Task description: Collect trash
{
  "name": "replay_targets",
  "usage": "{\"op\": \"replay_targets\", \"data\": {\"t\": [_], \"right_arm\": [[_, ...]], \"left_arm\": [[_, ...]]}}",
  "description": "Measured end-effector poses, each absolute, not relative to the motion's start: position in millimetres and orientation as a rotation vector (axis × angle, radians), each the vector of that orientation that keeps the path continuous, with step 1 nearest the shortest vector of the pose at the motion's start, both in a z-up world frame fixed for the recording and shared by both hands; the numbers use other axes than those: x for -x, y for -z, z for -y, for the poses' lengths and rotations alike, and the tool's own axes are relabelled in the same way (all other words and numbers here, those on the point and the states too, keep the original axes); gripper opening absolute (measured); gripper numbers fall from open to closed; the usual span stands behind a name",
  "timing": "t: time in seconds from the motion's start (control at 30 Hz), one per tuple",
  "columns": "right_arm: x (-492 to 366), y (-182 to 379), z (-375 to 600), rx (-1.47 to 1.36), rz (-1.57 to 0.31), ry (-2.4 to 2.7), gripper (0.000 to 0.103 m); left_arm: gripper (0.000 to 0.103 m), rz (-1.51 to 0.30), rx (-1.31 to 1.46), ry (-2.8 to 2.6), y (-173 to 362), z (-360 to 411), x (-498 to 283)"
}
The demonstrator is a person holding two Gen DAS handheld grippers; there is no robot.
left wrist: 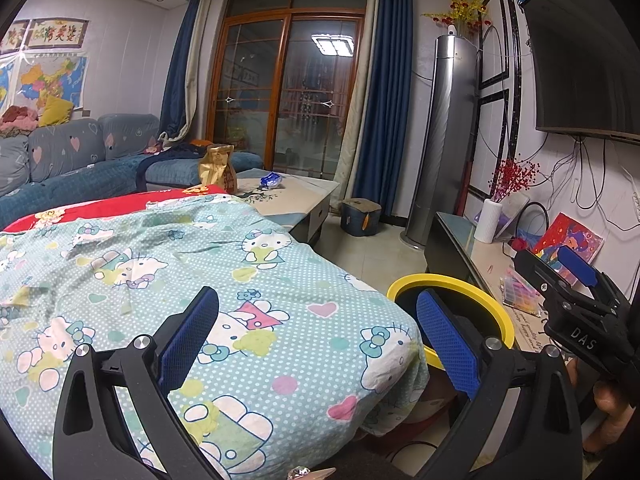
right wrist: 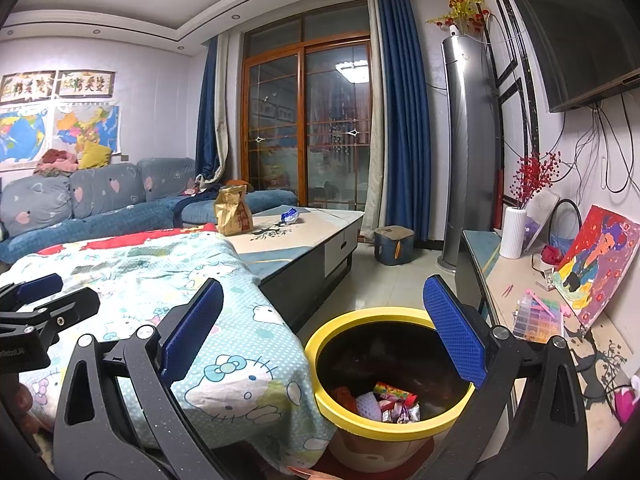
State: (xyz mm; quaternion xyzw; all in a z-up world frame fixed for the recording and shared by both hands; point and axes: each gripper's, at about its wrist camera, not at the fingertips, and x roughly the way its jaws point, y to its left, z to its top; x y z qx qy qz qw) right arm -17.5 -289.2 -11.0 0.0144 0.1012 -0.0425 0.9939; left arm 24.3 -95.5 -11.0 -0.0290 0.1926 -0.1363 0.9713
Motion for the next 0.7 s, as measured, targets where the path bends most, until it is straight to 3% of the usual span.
{"op": "replay_targets", "data": {"t": [0.43,0.7], "right_arm": [[10,8,289,-0.063,-0.222,0.055,0.092],[-57,-9,186,-0.126,-0.350,-0.260,0.092]], "left_arm": [[0.097,-0.428,0.101,0.273,5,90,-34],[0.097,-0.408,0.264,-0.017,-29,-44,-53]]}}
